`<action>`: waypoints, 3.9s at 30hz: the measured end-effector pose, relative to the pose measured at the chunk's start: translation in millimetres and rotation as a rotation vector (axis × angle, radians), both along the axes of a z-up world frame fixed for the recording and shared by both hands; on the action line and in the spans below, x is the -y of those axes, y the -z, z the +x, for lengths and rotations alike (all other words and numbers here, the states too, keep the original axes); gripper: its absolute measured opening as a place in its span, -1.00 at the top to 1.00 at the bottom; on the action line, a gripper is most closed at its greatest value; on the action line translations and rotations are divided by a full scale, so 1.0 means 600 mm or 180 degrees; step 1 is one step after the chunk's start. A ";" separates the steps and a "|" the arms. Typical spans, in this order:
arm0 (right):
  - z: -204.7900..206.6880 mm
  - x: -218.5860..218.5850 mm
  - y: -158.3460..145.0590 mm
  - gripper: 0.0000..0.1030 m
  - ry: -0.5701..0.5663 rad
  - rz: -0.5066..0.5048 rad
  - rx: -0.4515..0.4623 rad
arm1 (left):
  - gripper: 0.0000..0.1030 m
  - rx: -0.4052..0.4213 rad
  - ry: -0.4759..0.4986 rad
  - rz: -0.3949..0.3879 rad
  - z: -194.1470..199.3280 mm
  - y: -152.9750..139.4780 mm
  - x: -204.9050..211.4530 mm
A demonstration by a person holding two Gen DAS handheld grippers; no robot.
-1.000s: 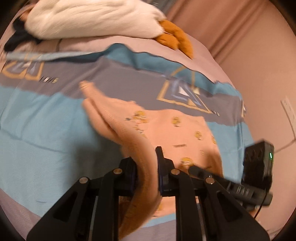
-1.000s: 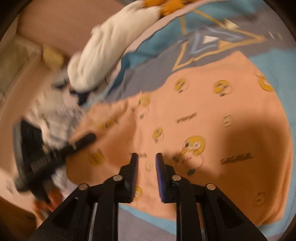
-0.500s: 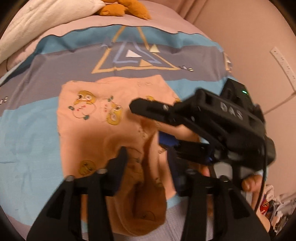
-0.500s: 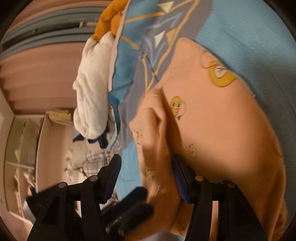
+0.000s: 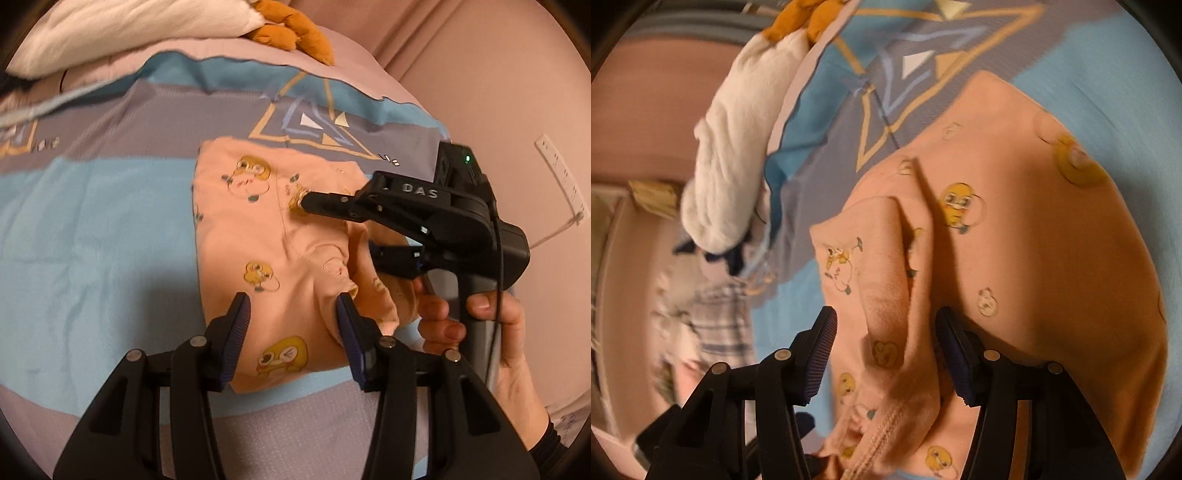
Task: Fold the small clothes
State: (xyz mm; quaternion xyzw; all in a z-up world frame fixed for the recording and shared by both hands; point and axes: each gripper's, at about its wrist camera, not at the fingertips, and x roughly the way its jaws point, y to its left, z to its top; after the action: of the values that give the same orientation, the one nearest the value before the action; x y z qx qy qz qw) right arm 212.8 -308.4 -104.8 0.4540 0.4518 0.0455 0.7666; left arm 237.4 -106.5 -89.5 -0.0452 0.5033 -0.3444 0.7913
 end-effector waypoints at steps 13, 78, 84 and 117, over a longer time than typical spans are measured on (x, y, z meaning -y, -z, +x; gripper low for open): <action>0.005 0.043 -0.085 0.84 -0.0388 -0.0575 0.0477 | 0.12 -0.0209 0.0551 -0.0677 -0.042 -0.006 0.120; -0.129 0.022 -0.069 0.89 -0.0765 -0.1674 0.0852 | 0.11 0.0694 0.0357 0.0359 -0.047 0.014 0.108; -0.123 0.025 -0.033 0.89 -0.0806 -0.1699 0.0608 | 0.11 0.0795 0.0409 0.0513 -0.047 0.028 0.126; -0.138 -0.003 -0.028 0.89 -0.0874 -0.2225 0.0605 | 0.03 0.0598 0.0267 0.0417 -0.040 0.024 0.096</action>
State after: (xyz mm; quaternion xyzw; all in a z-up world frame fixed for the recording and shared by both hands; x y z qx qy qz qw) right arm 129.8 -306.4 -88.2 0.0944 0.4236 0.0329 0.9003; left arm 213.4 -164.4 -103.7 0.0601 0.4497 -0.3463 0.8211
